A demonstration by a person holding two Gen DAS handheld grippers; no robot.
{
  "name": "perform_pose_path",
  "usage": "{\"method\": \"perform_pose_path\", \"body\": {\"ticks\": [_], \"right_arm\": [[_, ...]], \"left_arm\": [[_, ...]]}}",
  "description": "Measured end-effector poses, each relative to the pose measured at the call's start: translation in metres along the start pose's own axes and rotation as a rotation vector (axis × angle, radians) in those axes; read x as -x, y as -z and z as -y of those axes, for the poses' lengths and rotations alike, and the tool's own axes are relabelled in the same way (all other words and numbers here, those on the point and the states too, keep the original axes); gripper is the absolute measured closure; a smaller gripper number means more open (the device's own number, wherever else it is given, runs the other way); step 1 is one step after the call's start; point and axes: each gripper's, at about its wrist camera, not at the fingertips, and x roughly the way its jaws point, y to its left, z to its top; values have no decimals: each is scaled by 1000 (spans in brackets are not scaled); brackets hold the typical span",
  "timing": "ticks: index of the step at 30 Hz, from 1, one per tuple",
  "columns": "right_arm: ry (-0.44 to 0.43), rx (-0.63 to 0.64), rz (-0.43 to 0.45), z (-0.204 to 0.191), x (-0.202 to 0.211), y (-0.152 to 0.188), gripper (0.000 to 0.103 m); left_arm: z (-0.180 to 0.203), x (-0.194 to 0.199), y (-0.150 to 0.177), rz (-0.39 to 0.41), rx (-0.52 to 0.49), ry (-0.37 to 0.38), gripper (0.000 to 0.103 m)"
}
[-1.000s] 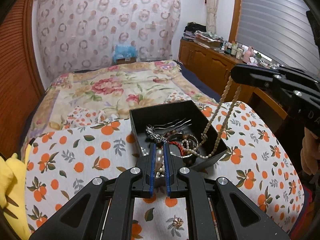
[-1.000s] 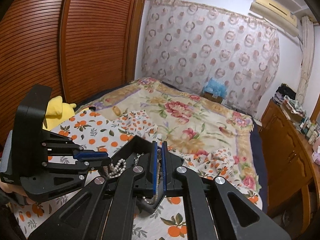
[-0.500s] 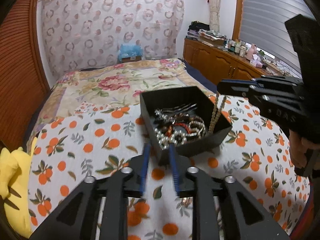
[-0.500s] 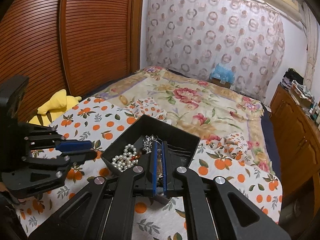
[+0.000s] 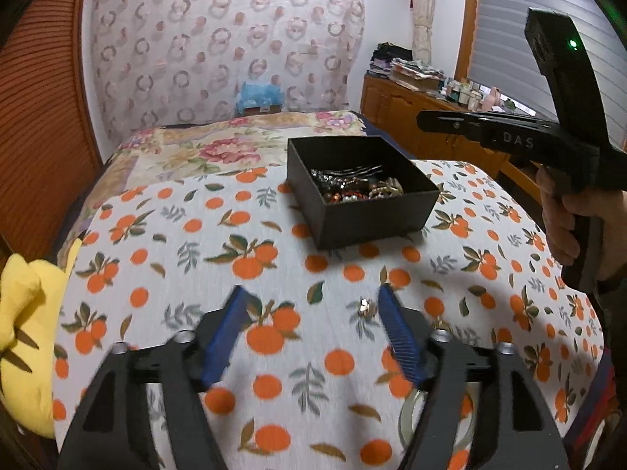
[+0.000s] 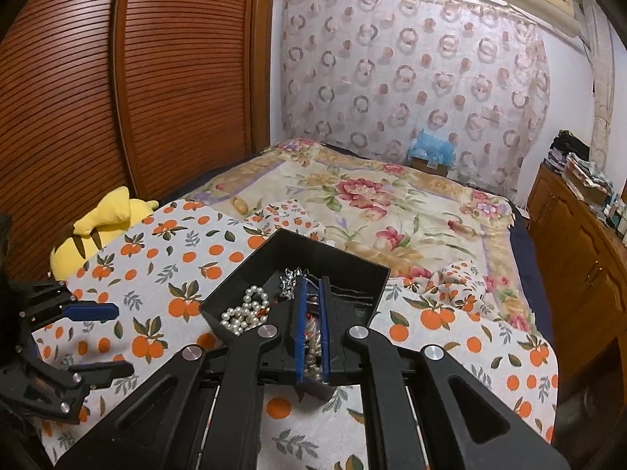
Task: Organize jewelry
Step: 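Grasp the green pendant necklace with the right tool while the left tool reaches toward the jade bangle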
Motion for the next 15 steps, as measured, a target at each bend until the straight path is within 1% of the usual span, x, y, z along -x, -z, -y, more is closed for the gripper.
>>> {"method": "perform_pose_path", "body": {"ticks": [3, 5, 7, 9, 10, 11, 13, 15], "right_arm": [[-6, 2, 1, -6, 12, 13, 95], [-36, 6, -11, -14, 20, 27, 94], [-53, 19, -19, -22, 26, 39, 90], [-80, 33, -38, -34, 31, 53, 80], [-90, 35, -45, -39, 32, 58, 79], [-104, 37, -54, -45, 33, 65, 79], [-132, 46, -69, -52, 34, 73, 79], [-160, 68, -101, -64, 31, 84, 79]], "left_arm": [[2, 3, 9, -11, 2, 0, 29], [3, 6, 15, -12, -1, -2, 27], [2, 8, 21, -15, 3, 0, 26], [-1, 9, 26, -22, 9, -1, 22], [-1, 8, 27, -24, 9, -6, 21], [-1, 9, 29, -25, 9, -10, 18], [-3, 10, 33, -29, 12, -15, 16], [-5, 10, 37, -36, 22, -13, 13]]}}
